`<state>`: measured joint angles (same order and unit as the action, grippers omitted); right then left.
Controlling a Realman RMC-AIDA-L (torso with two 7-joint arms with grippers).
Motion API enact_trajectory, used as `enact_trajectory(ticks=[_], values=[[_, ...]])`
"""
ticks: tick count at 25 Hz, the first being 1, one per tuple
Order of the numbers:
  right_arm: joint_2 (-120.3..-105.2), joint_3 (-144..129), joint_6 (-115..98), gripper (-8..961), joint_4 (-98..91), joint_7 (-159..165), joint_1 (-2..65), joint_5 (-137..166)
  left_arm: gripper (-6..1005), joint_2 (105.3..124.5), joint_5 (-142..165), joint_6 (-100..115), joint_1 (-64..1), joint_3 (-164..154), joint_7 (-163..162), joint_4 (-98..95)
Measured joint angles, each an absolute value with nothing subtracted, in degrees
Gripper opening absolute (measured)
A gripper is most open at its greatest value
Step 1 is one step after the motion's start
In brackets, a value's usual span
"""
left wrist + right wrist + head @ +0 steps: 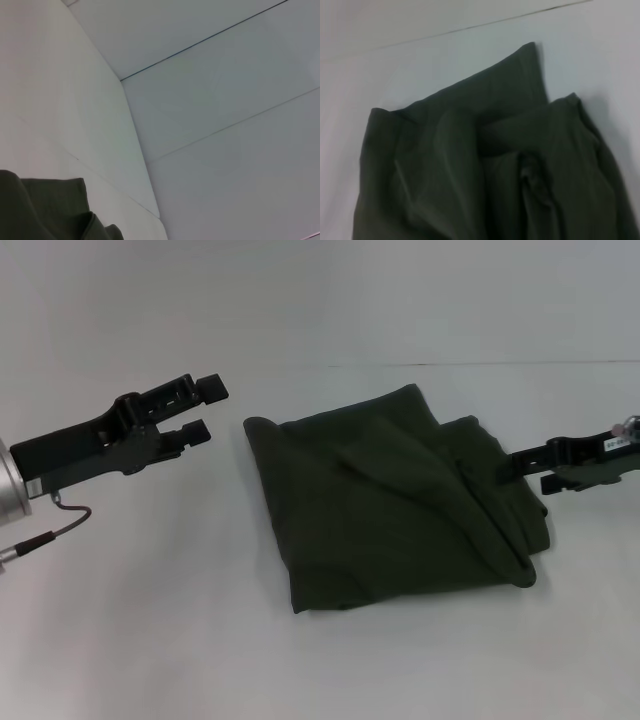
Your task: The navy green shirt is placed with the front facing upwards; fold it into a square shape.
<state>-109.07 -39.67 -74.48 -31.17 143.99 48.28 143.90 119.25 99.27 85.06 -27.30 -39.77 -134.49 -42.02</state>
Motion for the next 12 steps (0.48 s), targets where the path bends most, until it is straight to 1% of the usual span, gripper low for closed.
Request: enact_trajectory(ticks=[6, 9, 12], values=[[-111.64, -40.04, -72.44, 936, -30.51, 142.8, 48.63, 143.09, 951, 119.44, 99.32, 84.74, -27.36, -39.32, -134.1, -41.66], [-112.51, -40.77, -71.15, 936, -30.36, 142.73, 48.67, 143.2, 951, 119.47, 99.32, 84.63, -27.49, -39.24, -134.08, -41.62], [-112.98, -41.23, -70.5, 936, -30.34, 142.97, 48.69, 143.26, 951, 119.58, 99.31, 84.59, -27.56, -39.28, -134.08, -41.57]])
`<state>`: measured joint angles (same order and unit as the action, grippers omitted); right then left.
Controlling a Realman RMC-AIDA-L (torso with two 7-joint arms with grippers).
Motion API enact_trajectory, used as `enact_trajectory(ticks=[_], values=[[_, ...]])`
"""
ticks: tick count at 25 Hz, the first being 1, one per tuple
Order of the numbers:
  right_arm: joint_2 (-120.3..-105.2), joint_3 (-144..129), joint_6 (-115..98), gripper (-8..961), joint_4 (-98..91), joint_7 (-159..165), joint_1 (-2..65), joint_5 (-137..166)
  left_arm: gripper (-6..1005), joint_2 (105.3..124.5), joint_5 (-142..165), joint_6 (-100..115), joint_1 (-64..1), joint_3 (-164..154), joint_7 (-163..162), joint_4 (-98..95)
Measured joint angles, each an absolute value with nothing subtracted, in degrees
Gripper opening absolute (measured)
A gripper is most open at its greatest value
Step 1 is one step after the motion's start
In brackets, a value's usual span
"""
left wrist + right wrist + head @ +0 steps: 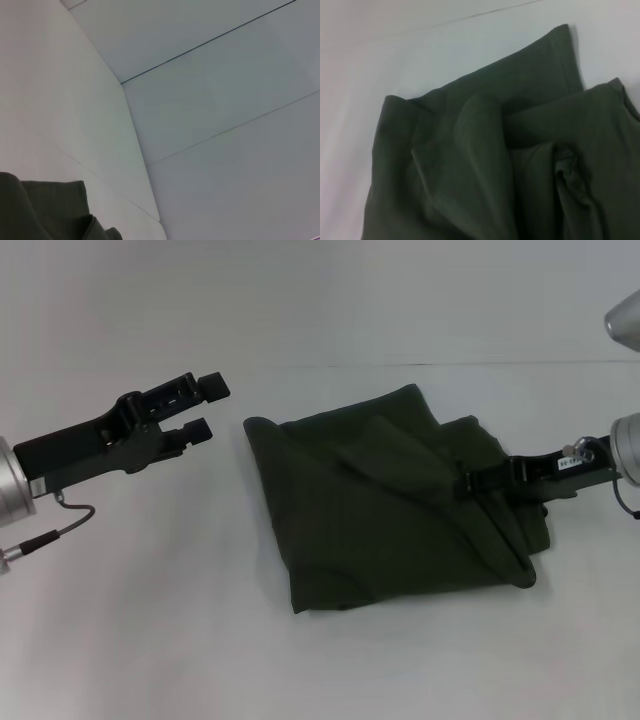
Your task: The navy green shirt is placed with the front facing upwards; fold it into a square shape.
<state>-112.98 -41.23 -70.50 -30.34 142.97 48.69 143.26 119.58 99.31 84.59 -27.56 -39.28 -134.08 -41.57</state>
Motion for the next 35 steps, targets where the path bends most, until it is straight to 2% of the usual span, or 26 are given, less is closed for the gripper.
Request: enact_trajectory(ticks=[9, 23, 35], values=[[-114.57, -41.46, -70.84, 936, -30.3, 140.94, 48.81, 142.55, 950, 119.95, 99.32, 84.38, -27.72, -39.29, -133.62, -41.53], [-115.08, -41.86, -67.97, 935, -30.41, 139.53, 48.62, 141.35, 949, 120.24, 98.95, 84.35, -27.66, -39.28, -133.59, -41.48], [-115.14, -43.65, -65.96, 596, -30.32, 139.57, 48.27, 141.42, 950, 120.24, 98.84, 84.0, -27.84, -39.2, -133.54, -41.49]])
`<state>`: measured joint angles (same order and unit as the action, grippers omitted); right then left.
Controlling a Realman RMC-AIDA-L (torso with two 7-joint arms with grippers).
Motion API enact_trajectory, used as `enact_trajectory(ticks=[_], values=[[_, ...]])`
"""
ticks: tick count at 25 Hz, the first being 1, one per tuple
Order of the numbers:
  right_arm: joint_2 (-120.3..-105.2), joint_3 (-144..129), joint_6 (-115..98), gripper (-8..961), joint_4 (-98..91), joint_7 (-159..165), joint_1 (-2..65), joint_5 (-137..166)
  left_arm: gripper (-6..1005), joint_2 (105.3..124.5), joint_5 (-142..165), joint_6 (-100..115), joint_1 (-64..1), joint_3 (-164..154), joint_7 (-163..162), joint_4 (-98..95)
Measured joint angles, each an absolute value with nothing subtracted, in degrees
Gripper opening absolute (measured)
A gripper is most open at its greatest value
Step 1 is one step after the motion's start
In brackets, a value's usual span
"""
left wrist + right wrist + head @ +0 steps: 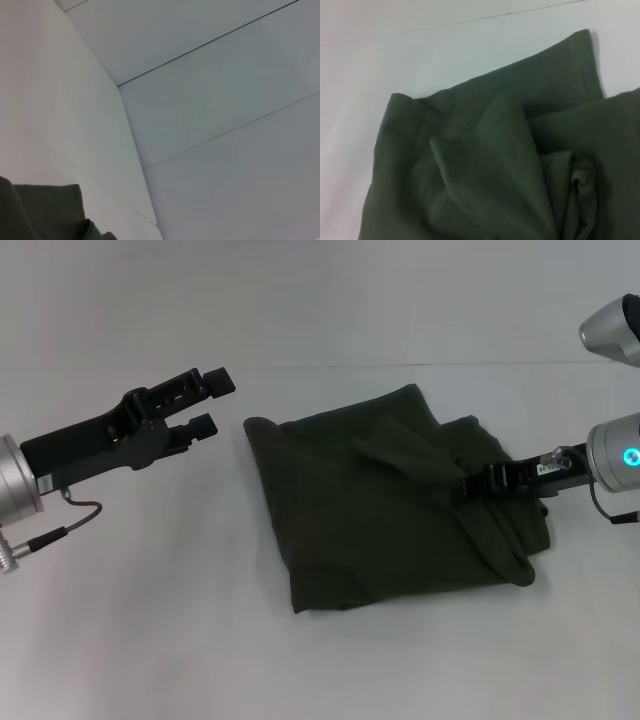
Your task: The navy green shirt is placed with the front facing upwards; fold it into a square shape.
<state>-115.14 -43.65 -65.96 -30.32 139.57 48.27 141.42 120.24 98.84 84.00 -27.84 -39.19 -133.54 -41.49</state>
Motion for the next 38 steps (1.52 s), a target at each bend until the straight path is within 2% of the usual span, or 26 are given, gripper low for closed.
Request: enact_trajectory(ticks=[2, 12, 24, 38], values=[[-115.14, -43.63, -65.85, 542, -30.37, 139.65, 48.26, 141.41, 950, 120.23, 98.83, 83.86, -27.87, -39.19, -133.51, -41.49], [-114.9, -43.08, -66.12, 76, -32.42, 139.76, 48.39, 140.74, 950, 120.23, 98.78, 83.58, -27.86, -39.2, -133.47, -41.49], [-114.74, -43.77, -71.55, 61, -43.87, 142.42, 50.67, 138.85, 950, 119.98, 98.47, 83.6, -27.87, -38.67, -133.41, -41.7], [-113.75, -47.85, -65.92, 60, -38.64, 144.1, 50.33, 140.42, 950, 119.88, 98.43, 83.57, -27.93, -36.85, -132.83, -41.39]])
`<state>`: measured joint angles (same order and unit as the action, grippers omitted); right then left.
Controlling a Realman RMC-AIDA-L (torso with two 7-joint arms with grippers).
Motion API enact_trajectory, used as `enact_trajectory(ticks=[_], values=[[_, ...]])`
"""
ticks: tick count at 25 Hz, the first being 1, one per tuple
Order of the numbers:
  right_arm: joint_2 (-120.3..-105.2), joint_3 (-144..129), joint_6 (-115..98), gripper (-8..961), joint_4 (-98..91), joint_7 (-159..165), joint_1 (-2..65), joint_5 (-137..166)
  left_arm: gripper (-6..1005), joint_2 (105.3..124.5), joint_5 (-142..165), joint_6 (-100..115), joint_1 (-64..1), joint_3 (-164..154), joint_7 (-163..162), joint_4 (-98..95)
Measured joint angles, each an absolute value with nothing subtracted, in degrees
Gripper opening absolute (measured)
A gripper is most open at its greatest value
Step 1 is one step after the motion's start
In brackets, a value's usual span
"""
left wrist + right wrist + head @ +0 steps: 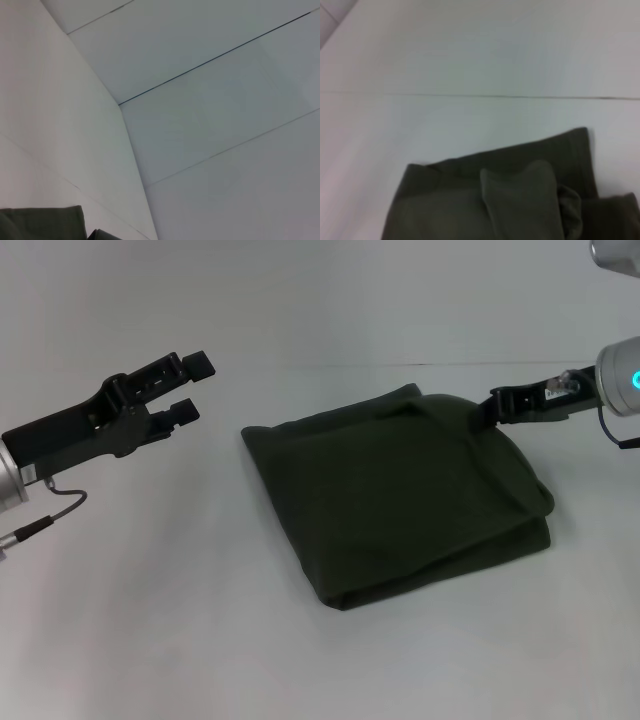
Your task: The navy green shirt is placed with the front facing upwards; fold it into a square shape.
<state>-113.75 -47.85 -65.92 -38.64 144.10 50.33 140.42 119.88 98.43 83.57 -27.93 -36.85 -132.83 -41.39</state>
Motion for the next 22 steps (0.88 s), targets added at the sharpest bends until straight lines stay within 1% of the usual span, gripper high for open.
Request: enact_trajectory(ticks=[4, 10, 15, 17, 20, 22], values=[[-113.81, -47.89, -64.09, 60, -38.6, 145.0, 50.02, 143.39, 950, 119.89, 98.43, 83.57, -28.15, -36.83, -132.81, -41.39], [-114.82, -47.99, -61.8, 60, -38.32, 144.8, 49.87, 145.42, 949, 119.94, 98.43, 83.55, -28.2, -36.72, -132.8, -41.39], [-115.04, -47.96, -66.26, 60, -41.24, 144.32, 51.2, 138.03, 949, 120.02, 98.44, 82.91, -28.21, -36.32, -132.8, -41.39], [-115.41, -48.21, -68.85, 60, -42.38, 143.12, 52.34, 135.67, 949, 119.99, 98.44, 82.85, -28.21, -36.23, -132.8, -41.39], [-116.06, -49.85, -69.37, 61, -43.01, 142.57, 53.28, 137.41, 949, 119.97, 98.44, 82.78, -28.19, -36.18, -132.79, -41.39], [-116.13, -50.88, -66.83, 61, -42.19, 144.37, 53.22, 141.57, 949, 120.04, 98.44, 82.74, -28.03, -36.17, -132.8, -41.39]])
